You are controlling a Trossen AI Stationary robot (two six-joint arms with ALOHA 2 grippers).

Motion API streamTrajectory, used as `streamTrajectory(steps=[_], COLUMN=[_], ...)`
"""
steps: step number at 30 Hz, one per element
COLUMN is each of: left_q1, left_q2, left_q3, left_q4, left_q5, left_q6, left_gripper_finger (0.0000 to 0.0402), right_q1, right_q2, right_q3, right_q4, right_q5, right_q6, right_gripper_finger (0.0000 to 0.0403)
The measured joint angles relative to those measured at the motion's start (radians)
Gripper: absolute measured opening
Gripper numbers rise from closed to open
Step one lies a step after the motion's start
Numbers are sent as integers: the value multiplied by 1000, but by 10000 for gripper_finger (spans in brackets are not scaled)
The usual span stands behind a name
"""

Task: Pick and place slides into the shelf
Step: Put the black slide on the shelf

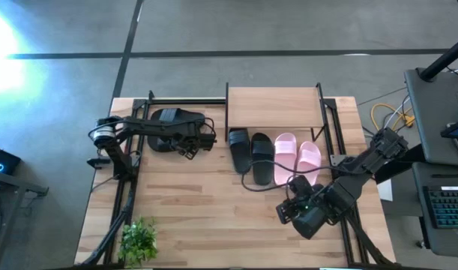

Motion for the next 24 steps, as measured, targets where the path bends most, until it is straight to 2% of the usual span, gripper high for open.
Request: streamTrajectory(steps=[4,13,17,24], left_q1=[55,140,144,147], left_q2=[33,62,62,62], left_q3=[-21,-147,-152,-152], left_q4=[44,113,147,144], left_q5=[-46,-64,-61,-58], left_q6=[3,2,31,84], left_gripper_finger=[216,203,163,50], right_q1=[20,34,34,36], right_q2=[0,0,0,1], right_q3=[0,-4,-10,-24], right_q4=[4,6,3,-19], right_q5=[47,100,116,115], right_q6=[50,68,61,58], right_gripper_finger=[194,194,194,194])
